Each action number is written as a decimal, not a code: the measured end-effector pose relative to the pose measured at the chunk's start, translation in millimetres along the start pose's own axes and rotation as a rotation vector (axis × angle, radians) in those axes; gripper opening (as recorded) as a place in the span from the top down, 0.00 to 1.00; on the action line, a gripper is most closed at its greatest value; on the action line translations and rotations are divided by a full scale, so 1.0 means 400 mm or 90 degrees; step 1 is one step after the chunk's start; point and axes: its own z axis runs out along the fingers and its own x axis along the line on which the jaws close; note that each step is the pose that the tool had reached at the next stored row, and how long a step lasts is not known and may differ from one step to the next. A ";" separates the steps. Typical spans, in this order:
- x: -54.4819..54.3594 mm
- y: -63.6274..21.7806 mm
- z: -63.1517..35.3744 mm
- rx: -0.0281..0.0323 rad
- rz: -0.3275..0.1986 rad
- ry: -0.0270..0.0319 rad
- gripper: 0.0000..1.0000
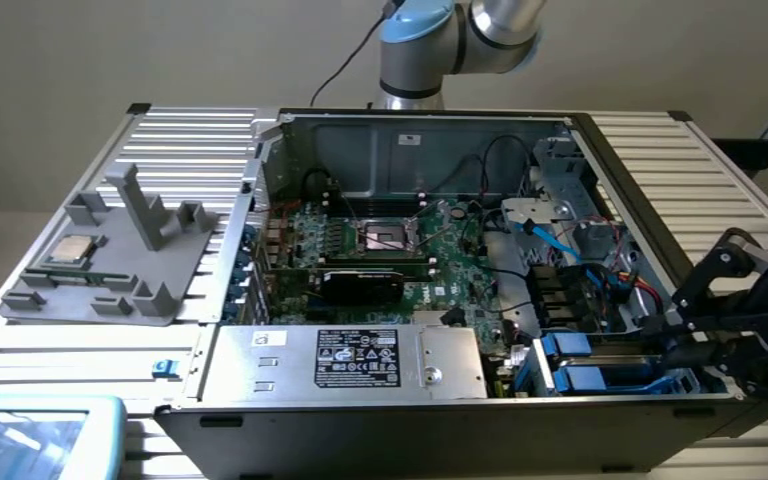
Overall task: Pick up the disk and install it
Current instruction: 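Insert the first disk wire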
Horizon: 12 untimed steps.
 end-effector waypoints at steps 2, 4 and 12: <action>-0.005 0.003 0.002 0.0032 -0.006 0.0000 0.67; -0.008 0.005 0.006 0.0052 -0.011 0.0008 0.67; -0.011 0.006 0.011 -0.0027 -0.015 0.0114 0.67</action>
